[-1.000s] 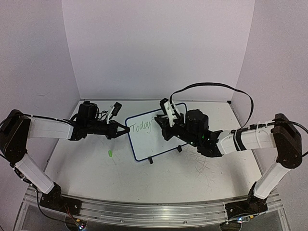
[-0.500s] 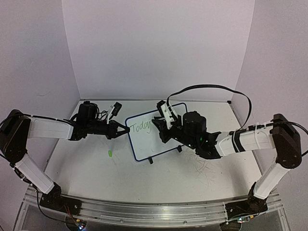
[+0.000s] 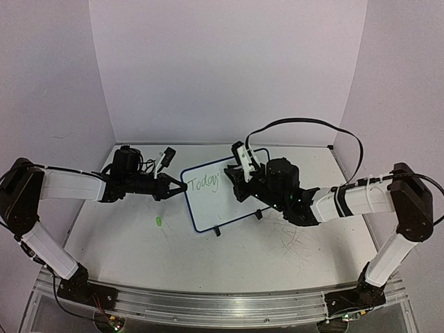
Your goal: Write a sentence on the whiteboard
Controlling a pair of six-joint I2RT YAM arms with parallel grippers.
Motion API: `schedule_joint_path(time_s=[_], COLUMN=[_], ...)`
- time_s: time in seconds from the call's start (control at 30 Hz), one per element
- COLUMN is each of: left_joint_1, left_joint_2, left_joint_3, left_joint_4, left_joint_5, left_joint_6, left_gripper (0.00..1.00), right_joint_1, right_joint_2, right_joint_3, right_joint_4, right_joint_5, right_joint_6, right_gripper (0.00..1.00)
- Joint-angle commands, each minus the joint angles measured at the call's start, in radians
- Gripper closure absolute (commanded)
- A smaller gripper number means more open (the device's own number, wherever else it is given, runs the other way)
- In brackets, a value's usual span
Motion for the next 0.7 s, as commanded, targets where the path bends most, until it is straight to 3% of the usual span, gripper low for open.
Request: schedule_joint_path(time_s=[0.0, 0.67], left_joint_1=[-0.004, -0.004], left_joint_2=[0.001, 0.004], left_joint_3=[0.03, 0.032], left_joint_4=[-0.046, -0.047], left_joint_5=[-0.058, -0.055], left_joint_6=[0.084, 0.085], left_gripper=[1.0, 1.0], right_joint_1=[-0.01, -0.012], right_joint_2=[0.008, 0.037], right_joint_3=[0.018, 0.05], right_joint_4=[0.038, 0.04], right_joint_5=[-0.012, 0.027], right_joint_6=[0.031, 0.041], right_gripper=[1.0, 1.0])
